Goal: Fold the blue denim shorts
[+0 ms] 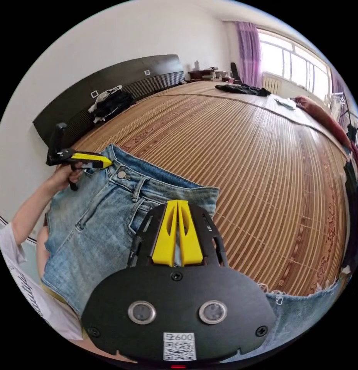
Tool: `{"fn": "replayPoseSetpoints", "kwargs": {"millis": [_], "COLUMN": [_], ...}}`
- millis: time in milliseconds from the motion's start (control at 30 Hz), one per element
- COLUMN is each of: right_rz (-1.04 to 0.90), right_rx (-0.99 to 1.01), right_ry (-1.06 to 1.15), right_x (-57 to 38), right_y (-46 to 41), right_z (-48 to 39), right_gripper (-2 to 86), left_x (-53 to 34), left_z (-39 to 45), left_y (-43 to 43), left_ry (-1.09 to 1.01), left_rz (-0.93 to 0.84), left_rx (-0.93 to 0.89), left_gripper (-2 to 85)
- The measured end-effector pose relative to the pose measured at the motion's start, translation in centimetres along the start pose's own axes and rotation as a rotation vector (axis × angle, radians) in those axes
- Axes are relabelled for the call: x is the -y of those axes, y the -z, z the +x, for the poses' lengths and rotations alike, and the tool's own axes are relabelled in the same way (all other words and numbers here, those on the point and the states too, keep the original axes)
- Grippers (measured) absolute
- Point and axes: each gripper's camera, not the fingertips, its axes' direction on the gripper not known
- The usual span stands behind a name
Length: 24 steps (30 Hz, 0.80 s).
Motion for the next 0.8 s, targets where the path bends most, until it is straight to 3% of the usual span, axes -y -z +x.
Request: {"fn": "replayPoseSetpoints", "kwargs": {"millis": [233,267,300,333,367,400,467,533,600,700,800], "right_rz": [0.022,0.022,0.007,0.010,0.061,0.114,0.143,0.158,0.182,0.158,0.099], "right_rx": [-0.149,-0.241,-0.414,-0.523,-0.706,-0.716,-0.583,-0.461,-0.255,0.076,0.178], "right_ry": [0.098,0.134,0.170,0.164,0.144,0.196,0.242,0.227,0.177,0.133,0.039], "right_x": [-1.7,-2.3,-3.1,-3.6,-5.0,-7.1,-9.9,-11.5,-11.6,-10.1,-8.5], "right_y": [0.4,0.6,0.7,1.0,2.3,4.5,8.0,10.7,12.4,11.3,7.3], "right_z": [-6.4,-8.3,-10.4,-11.2,-12.5,-13.9,-15.2,-16.0,-16.8,-18.0,-19.0], "right_gripper": [-0.8,-0.8,-0.8,-0.8,-0.8,-0.8,-0.8,-0.8,-0.8,-0.8,-0.8], "left_x": [-6.2,-7.0,-9.1,-12.6,-14.5,-17.7,-20.9,-25.1,-26.2,-25.2,-26.3], "left_z": [8.4,9.5,11.8,14.6,16.1,18.6,21.1,23.0,23.7,24.8,25.7], "left_y": [-7.1,-7.6,-7.6,-6.1,-5.6,-5.0,-4.5,-3.6,-3.8,-7.8,-13.4], "left_ry": [-0.112,-0.131,-0.130,-0.055,-0.067,-0.162,-0.304,-0.421,-0.391,-0.317,-0.268], "left_rz": [0.017,0.030,0.109,0.326,0.421,0.511,0.431,0.376,0.346,0.149,-0.005], "left_rx": [0.290,0.324,0.474,0.757,0.856,0.931,0.837,0.557,0.373,0.093,-0.018], "left_gripper": [0.1,0.1,0.1,0.1,0.1,0.1,0.2,0.2,0.2,0.2,0.2]}}
